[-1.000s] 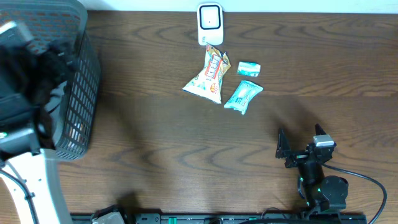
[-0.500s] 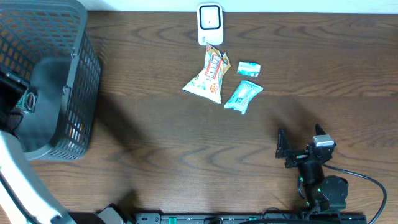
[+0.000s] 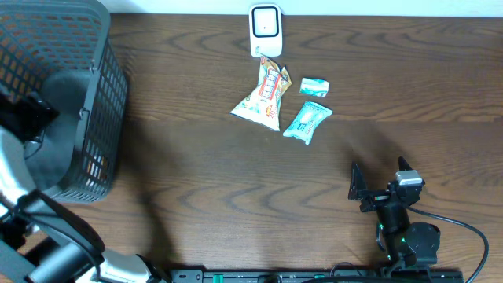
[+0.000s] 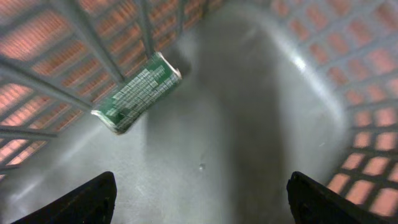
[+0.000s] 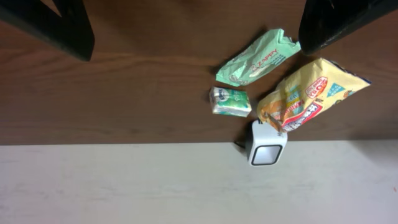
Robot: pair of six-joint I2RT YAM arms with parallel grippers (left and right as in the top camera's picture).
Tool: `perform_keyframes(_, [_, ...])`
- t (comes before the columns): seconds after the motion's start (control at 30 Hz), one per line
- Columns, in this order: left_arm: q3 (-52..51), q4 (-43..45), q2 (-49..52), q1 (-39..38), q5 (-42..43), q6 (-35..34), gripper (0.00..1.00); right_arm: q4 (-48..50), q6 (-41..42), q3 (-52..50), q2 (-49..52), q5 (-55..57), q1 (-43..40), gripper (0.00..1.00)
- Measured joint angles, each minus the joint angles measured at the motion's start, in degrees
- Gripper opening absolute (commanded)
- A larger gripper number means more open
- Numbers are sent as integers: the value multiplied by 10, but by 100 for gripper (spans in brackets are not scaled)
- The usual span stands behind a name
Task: Scan the item barcode
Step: 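Reach the left gripper into the basket toward the remaining items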
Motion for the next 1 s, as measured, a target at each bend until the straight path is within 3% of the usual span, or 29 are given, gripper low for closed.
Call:
perform_keyframes(0.3, [0, -28, 8, -91, -87, 56, 89, 0, 0, 0, 0, 0, 0, 99])
perform_keyframes(0.47, [0, -67, 8, -83, -93, 67, 89, 0, 0, 0, 0, 0, 0, 99])
perform_keyframes(0.63, [0, -141, 8, -14, -44, 82, 89, 0, 0, 0, 0, 0, 0, 99])
perform_keyframes(0.77, [0, -202, 8, 32, 32, 139, 89, 0, 0, 0, 0, 0, 0, 99])
perform_keyframes(1.0, [0, -248, 8, 43, 89, 210, 89, 0, 0, 0, 0, 0, 0, 99])
